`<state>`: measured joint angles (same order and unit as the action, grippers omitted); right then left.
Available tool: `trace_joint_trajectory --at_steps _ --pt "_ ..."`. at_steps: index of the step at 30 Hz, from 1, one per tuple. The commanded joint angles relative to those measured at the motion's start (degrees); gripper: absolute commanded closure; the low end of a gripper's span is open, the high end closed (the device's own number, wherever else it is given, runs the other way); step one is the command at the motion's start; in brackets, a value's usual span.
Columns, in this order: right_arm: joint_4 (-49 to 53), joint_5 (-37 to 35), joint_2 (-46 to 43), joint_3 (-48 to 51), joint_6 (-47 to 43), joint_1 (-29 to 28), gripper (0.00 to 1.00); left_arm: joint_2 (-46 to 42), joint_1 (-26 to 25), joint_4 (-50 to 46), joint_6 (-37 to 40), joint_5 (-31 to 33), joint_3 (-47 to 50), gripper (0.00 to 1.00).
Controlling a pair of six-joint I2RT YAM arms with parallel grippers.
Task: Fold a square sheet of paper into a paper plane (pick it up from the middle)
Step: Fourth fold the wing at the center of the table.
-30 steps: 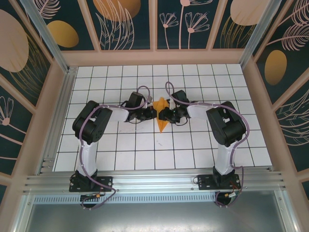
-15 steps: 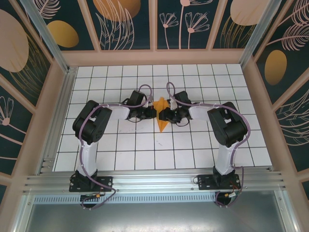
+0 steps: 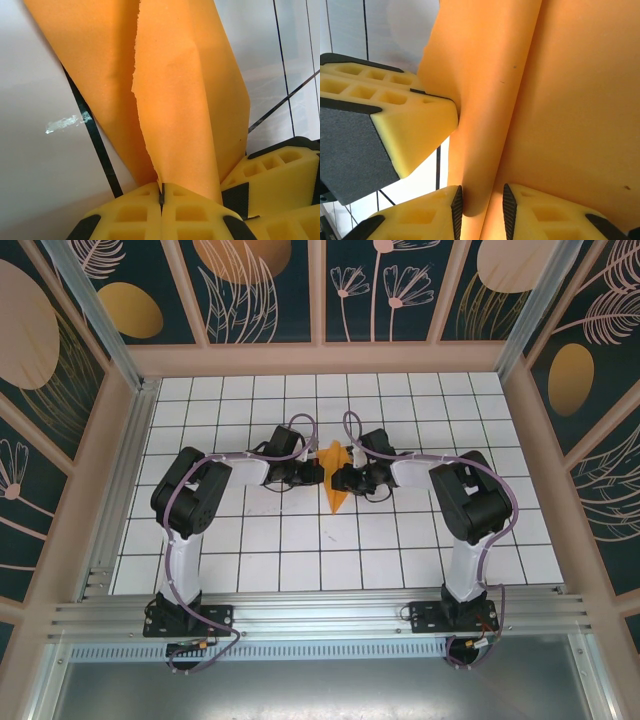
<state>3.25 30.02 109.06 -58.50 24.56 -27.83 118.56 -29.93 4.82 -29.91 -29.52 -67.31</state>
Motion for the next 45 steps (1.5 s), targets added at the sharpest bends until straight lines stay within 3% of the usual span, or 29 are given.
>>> trace_joint_trajectory --at_steps 1,6,13,34,45 --pt "6.6 -7.8 3.6 1.1 -3.3 -0.6 0.7 1.5 0.4 -2.7 1.5 1.4 -0.8 1.0" --pt "6.9 -10.6 4.0 1.6 -4.7 -2.0 0.71 1.8 0.4 -2.4 1.2 1.8 -0.8 1.0" --pt "6.8 -12.3 4.5 1.9 -5.0 -3.1 0.62 2.8 0.4 -4.2 2.5 3.5 -2.4 1.0" --pt "6.9 -12.5 4.5 2.2 -5.0 -2.8 0.65 4.4 0.4 -6.3 5.5 3.0 -5.9 1.0" --pt "-2.7 -2.4 -6.2 4.4 2.4 0.2 0.6 3.2 0.4 -7.2 5.0 4.6 -1.7 1.0"
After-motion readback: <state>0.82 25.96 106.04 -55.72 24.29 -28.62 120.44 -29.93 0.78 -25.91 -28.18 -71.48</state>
